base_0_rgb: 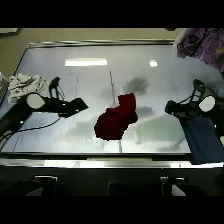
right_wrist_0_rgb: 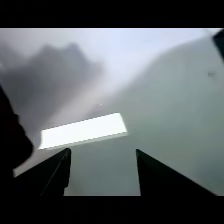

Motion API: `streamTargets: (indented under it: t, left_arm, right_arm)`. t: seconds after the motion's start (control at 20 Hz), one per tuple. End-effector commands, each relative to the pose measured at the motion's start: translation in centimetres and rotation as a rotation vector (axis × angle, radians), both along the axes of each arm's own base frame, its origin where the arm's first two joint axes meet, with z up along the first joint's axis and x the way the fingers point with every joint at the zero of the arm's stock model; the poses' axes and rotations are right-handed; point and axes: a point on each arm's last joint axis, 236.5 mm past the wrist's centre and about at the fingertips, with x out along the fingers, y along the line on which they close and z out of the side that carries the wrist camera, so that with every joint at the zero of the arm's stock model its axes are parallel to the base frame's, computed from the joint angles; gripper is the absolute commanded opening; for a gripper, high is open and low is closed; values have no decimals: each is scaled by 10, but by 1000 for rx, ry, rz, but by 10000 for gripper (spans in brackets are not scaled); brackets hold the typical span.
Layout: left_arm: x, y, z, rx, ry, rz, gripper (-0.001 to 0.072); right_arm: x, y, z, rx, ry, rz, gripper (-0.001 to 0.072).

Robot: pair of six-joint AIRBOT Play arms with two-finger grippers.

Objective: Fold the clothes and pants, and hang the long-sleeved shirts on hangers.

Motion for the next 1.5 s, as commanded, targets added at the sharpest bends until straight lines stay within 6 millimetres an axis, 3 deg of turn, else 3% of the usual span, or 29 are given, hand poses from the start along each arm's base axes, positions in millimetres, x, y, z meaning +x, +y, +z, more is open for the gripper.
streamTargets:
  t: [0.0,0.15,0.25,0.4,0.55,0.7,0.85,0.95,1.1,1.25,1.45]
  left_arm:
    - [-13,58,2,55,65,20,680]
    - [-12,71,0,55,82,50,680]
    - [-10,71,0,56,73,54,680]
    - [-7,72,-1,57,68,60,680]
    - [-6,72,-4,58,73,61,680]
    - [-6,72,-7,58,81,61,680]
    - [-6,71,-6,53,84,65,680]
    - [-6,71,-7,50,87,71,681]
    - [-8,68,-15,31,97,79,681]
    - [-13,48,-36,-74,112,87,679]
    - [-27,8,-75,-184,174,46,671]
  right_arm:
    - [74,39,-3,433,-156,-112,479]
    - [114,66,-41,490,-153,-114,479]
    - [130,92,-68,487,-118,-82,480]
    - [149,129,-89,492,-88,-22,479]
    - [161,146,-98,500,-66,-17,476]
    - [156,147,-111,464,-15,-29,464]
    - [151,148,-116,463,9,-21,382]
    - [149,149,-117,468,20,-16,278]
    - [151,161,-110,446,-19,60,27]
    - [160,163,-92,428,-52,104,28]
    - [153,145,-85,313,-43,130,28]
